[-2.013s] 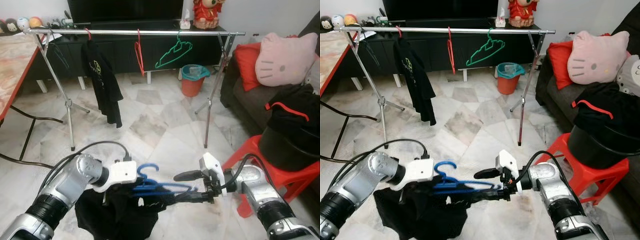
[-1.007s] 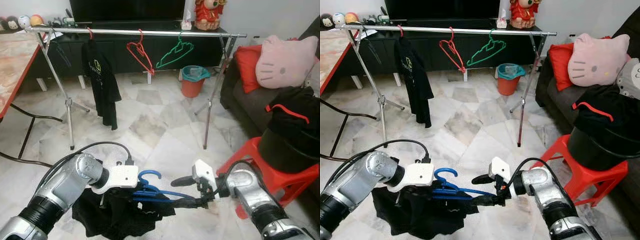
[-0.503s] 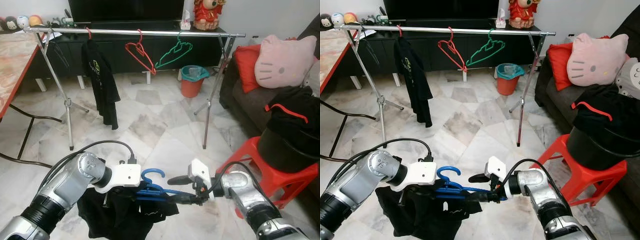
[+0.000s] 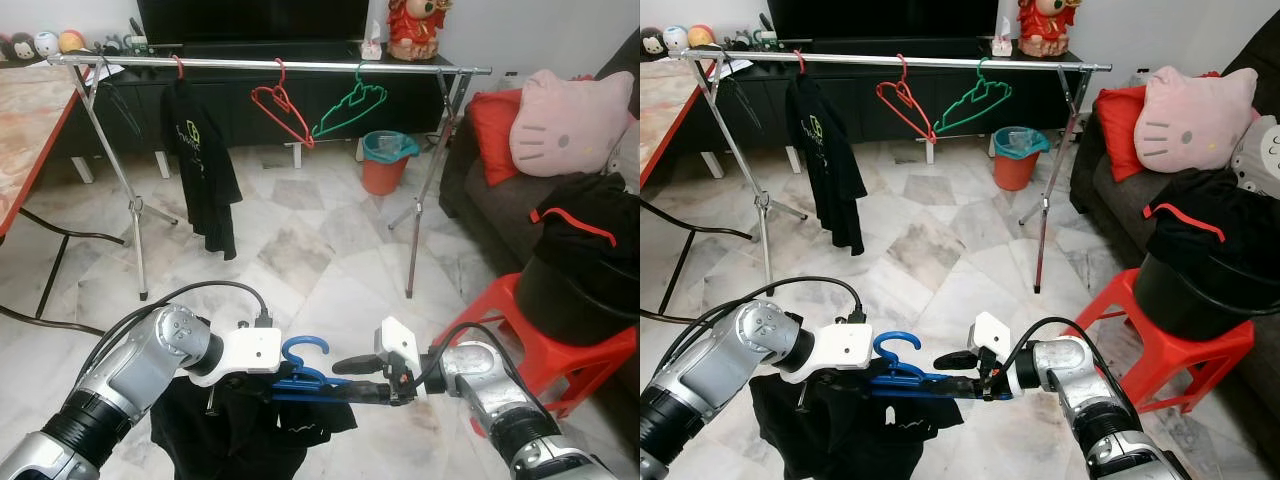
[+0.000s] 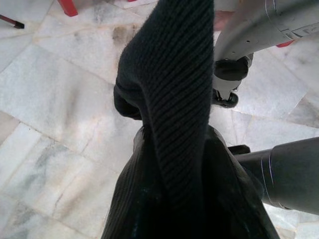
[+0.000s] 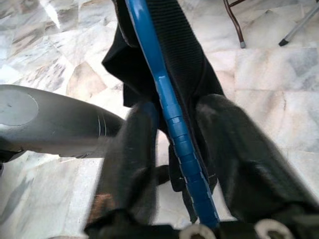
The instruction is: Hang hanger
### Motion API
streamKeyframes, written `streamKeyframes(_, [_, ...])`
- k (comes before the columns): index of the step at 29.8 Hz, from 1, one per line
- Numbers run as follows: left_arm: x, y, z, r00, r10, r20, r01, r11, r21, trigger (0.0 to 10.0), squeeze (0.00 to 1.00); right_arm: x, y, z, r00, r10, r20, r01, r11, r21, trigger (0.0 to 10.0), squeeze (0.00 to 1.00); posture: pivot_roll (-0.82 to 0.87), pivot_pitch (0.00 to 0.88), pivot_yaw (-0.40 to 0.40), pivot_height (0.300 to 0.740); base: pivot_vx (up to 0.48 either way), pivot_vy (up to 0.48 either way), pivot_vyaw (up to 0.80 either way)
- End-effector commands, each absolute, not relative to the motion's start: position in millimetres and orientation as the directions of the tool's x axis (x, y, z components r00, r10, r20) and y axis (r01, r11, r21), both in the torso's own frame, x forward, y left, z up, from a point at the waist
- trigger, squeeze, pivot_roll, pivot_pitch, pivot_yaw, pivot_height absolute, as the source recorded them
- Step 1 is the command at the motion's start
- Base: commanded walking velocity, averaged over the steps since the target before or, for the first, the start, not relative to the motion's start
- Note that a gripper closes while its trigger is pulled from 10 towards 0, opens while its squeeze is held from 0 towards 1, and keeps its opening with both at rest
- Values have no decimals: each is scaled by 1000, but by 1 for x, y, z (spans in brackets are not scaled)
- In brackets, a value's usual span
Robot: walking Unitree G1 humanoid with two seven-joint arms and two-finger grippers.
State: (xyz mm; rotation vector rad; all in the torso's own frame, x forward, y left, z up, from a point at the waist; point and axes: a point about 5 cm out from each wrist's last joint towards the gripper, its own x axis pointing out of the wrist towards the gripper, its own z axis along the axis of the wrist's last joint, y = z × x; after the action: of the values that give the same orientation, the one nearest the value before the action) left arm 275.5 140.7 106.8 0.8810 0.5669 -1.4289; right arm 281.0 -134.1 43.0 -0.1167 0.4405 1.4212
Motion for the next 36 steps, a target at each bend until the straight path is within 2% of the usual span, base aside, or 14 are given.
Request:
streamKeyframes(1, [277,134,117,109,-617,-779,972,-97,213,10000,0,281,-135,43,71,923,-378,-974,146,174,4667,0,41,0,-97,740,0,0,0])
streamKeyframes(2, [277,133,117,108,-618,-779,972,-98,213,10000,0,280,-135,42,70,922,-381,-975,145,171,10000,0,41,0,-97,740,0,0,0])
streamKeyframes(16, [278,133,117,110,-621,-776,972,-96,216,10000,0,279,-131,40,69,920,-386,-976,142,164,10000,0,42,0,-97,740,0,0,0])
streamKeyframes(17, [278,132,117,109,-622,-775,972,-97,215,10000,0,278,-130,39,68,920,-385,-976,142,167,8314,0,42,0,-97,740,0,0,0])
streamKeyframes(18, [278,132,117,109,-622,-775,972,-97,215,10000,0,278,-130,39,68,920,-385,-976,142,167,8314,0,42,0,-97,740,0,0,0])
streamKeyframes(19, [278,132,117,109,-622,-775,972,-97,215,10000,0,278,-130,38,69,920,-386,-975,143,168,2118,0,42,0,-97,740,0,0,0])
streamKeyframes(20, [278,132,117,109,-623,-775,972,-97,215,10000,0,278,-130,37,68,920,-387,-974,145,172,0,0,42,0,-97,740,0,0,0])
streamKeyframes(36, [278,131,117,113,-628,-770,971,-93,218,10000,0,277,-131,32,90,910,-405,-970,171,170,0,0,42,0,-99,740,0,0,0])
